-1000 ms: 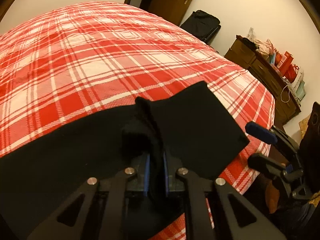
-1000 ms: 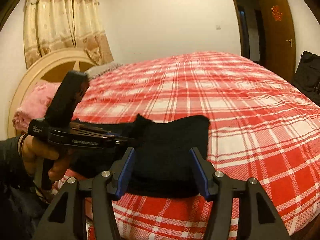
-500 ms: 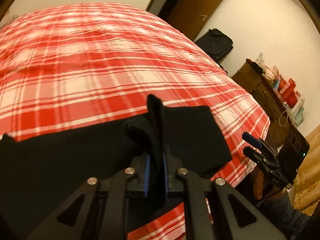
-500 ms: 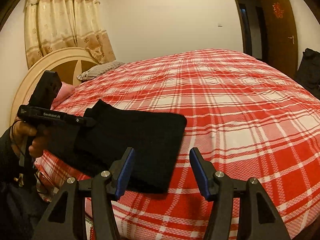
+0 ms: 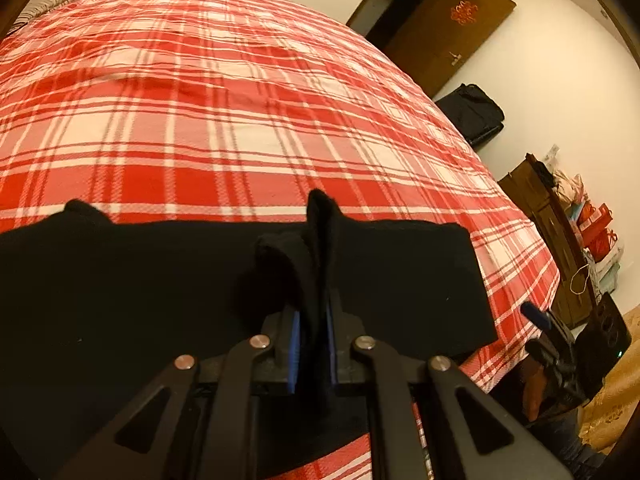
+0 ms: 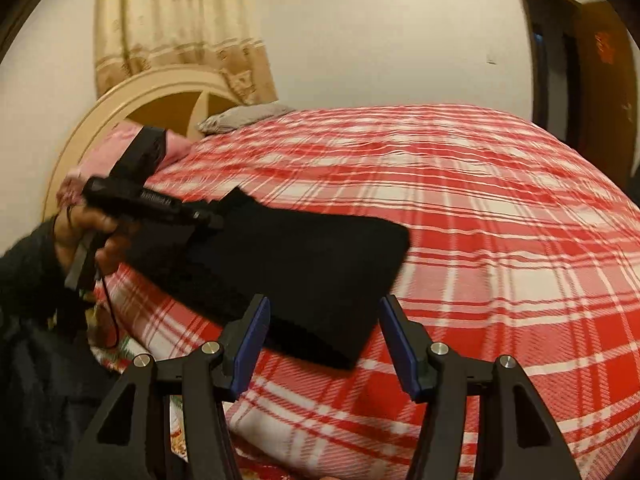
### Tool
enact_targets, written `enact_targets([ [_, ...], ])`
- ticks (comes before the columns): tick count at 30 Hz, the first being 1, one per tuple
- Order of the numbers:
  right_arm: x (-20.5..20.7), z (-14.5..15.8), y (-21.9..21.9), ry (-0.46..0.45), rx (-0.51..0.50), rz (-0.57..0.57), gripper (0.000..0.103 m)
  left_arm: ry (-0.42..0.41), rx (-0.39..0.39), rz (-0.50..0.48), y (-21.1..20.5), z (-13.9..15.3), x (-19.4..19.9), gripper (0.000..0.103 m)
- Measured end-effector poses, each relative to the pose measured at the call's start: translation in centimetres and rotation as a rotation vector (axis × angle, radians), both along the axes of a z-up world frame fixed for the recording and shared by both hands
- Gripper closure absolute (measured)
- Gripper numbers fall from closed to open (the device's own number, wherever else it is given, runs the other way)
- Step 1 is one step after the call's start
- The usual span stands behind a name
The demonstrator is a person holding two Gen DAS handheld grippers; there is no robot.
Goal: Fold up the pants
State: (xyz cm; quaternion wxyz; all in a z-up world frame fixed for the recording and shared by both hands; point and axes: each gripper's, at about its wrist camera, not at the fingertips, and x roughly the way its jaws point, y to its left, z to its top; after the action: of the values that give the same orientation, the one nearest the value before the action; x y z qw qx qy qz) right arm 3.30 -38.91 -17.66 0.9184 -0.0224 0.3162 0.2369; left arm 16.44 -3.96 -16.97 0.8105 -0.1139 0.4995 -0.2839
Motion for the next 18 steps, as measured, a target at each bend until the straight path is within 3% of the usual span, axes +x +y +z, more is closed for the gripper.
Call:
enact_targets([
  [4, 0.2, -0.9, 1.2, 0.029, -0.041, 0.039, 0.044, 0.020, 0.017, 0.004, 0.4, -0.9, -0.1, 0.091],
  [9, 2.2, -3.8, 2.9, 0.173, -0.108, 0.038, 0.044, 0.035, 0.018, 0.017, 0.7, -2.0, 0.2, 0.089],
  [16, 1.4, -3.4, 3.3, 0.132, -0.121, 0.059, 0.042, 0.022, 0.012, 0.015, 1.2, -1.7, 0.1, 0.082],
  [18, 1.0, -2.8, 2.9, 0.109, -0.085, 0.067, 0.042, -0.005, 0.027, 0.028, 2.1, -0.8, -0.4, 0.068],
])
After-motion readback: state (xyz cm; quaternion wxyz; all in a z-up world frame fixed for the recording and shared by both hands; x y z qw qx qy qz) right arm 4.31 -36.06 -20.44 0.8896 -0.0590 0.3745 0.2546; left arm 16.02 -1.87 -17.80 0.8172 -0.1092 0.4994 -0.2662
